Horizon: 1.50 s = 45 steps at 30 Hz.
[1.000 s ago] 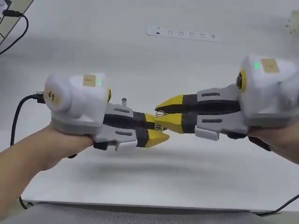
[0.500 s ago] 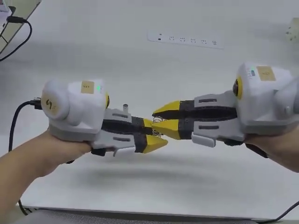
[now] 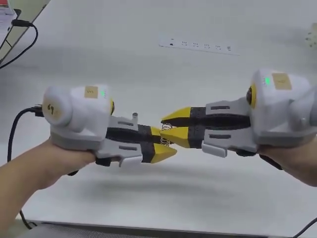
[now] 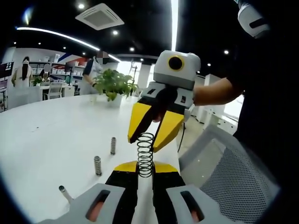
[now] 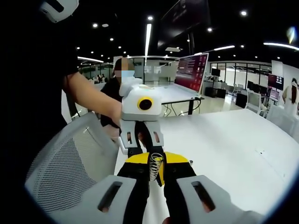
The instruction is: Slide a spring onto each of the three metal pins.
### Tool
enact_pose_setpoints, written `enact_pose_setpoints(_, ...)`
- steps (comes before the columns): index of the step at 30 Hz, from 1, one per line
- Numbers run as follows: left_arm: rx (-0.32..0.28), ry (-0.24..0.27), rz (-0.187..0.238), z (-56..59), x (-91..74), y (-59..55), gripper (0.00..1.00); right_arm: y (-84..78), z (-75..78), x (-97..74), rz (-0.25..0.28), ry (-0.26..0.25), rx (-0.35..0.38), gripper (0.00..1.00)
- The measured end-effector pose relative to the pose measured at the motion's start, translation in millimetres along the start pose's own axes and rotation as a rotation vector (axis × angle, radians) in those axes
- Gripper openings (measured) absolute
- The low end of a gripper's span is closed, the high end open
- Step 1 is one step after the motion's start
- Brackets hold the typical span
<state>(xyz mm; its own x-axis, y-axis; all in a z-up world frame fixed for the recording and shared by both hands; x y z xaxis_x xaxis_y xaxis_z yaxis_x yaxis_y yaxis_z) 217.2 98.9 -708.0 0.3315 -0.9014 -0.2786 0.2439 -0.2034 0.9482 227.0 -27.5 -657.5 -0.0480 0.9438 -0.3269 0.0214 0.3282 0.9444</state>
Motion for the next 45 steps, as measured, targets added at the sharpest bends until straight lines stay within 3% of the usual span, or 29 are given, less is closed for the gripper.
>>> enact_pose_setpoints(26, -0.030, 0.002, -0.001, -1.0, 1.4, -0.9, 0.08, 1.3, 1.6, 2.0, -0.007, -0.001, 0.002, 0.07)
enact_pose_setpoints(39, -0.045, 0.046, -0.014, -7.1, -1.0, -3.2, 0.23, 0.9, 6.2, 0.3, -0.005, -0.008, 0.003, 0.07)
enact_pose_setpoints(45, -0.026, 0.084, -0.011, -10.1, -4.1, -5.0, 0.38, 2.2, 7.5, -0.2, -0.006, -0.018, 0.000, 0.07)
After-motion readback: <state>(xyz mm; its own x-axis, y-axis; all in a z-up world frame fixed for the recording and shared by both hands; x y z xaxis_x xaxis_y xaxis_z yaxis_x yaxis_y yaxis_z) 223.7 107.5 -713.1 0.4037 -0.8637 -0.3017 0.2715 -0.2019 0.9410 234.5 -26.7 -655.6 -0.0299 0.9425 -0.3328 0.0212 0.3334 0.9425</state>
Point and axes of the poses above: the centre of the closed fingertips' face, and the gripper's own axes: x roughly forward along the fingers, z roughly to its right, y roughly out of its top, the point moved 9 cm from there along -x, roughly backward along the fingers, and after that the axes turned 8 degrees about y, right-handed, at the moved point
